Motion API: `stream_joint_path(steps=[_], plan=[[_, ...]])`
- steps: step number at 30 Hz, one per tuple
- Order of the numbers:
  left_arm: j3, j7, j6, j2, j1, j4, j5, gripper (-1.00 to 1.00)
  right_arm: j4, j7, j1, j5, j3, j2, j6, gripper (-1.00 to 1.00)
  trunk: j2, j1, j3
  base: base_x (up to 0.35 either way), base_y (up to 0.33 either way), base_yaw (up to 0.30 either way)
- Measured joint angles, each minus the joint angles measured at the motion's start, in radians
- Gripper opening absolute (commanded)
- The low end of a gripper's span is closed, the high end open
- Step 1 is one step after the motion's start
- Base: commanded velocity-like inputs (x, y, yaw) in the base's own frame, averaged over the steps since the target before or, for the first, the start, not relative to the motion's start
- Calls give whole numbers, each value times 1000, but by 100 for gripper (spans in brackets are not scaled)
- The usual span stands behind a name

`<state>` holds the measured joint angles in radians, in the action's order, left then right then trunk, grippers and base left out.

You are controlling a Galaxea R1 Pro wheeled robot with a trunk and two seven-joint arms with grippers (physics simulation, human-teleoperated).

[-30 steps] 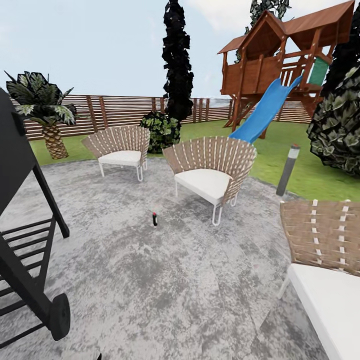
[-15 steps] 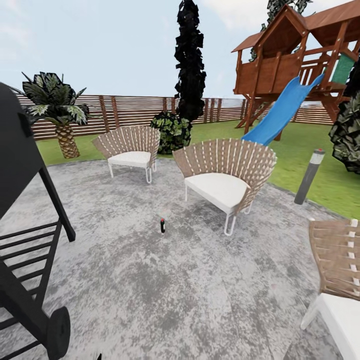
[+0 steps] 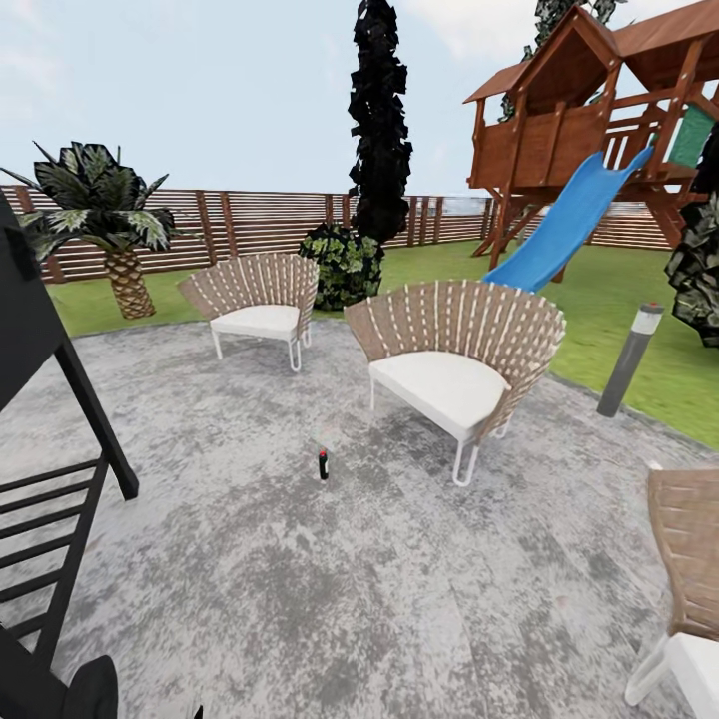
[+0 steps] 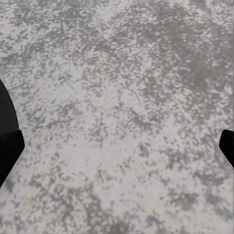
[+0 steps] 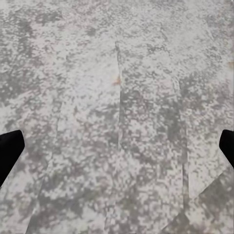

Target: In the garden, pick up the pesticide atomizer on the floor and spray pesticide onto both trees until each tree trunk is fully covered.

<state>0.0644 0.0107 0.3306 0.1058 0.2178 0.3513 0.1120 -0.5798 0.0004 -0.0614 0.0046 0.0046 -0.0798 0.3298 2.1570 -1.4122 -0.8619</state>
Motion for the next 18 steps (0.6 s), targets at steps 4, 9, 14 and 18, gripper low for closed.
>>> stream_joint_path(steps=[4,9,14,18], plan=[[0,0,0,0,0,0,0,100,0,0,0,0,0,0,0,100,0,0,0,249,0,0],[0,0,0,0,0,0,0,100,0,0,0,0,0,0,0,100,0,0,0,249,0,0],[0,0,0,0,0,0,0,100,0,-1,0,0,0,0,0,100,0,0,0,249,0,0],[0,0,0,0,0,0,0,100,0,-2,0,0,0,0,0,100,0,0,0,249,0,0]])
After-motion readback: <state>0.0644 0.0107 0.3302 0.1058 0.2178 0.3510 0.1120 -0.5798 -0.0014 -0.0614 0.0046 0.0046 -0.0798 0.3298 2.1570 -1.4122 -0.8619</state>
